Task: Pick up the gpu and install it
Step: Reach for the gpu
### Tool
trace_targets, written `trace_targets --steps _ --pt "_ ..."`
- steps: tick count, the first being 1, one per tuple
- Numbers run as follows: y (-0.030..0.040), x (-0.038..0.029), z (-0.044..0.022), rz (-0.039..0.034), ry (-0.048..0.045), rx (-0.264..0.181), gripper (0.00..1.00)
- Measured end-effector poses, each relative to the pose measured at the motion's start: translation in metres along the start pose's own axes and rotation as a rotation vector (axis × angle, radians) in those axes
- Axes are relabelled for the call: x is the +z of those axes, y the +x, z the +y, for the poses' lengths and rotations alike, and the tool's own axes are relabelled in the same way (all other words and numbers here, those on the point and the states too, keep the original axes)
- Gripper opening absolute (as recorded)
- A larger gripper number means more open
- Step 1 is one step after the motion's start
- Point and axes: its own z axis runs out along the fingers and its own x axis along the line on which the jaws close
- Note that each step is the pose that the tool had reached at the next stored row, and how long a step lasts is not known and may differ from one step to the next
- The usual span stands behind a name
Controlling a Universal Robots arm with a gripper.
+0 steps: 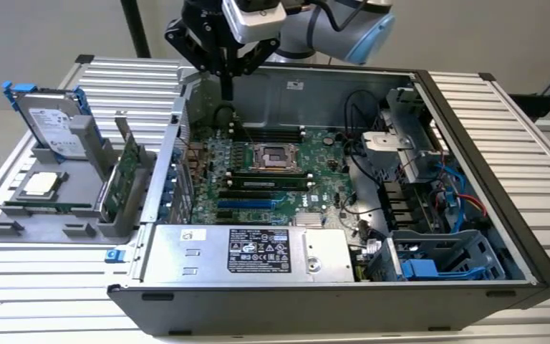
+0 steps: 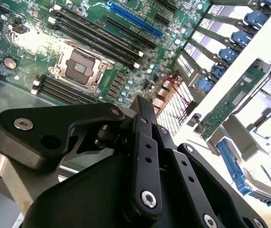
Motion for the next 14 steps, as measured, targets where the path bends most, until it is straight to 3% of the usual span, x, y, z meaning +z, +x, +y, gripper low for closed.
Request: trace_targets --steps 14 --pt "0.0055 -0.0001 -0.0004 0.0 0.0 0.0 0.0"
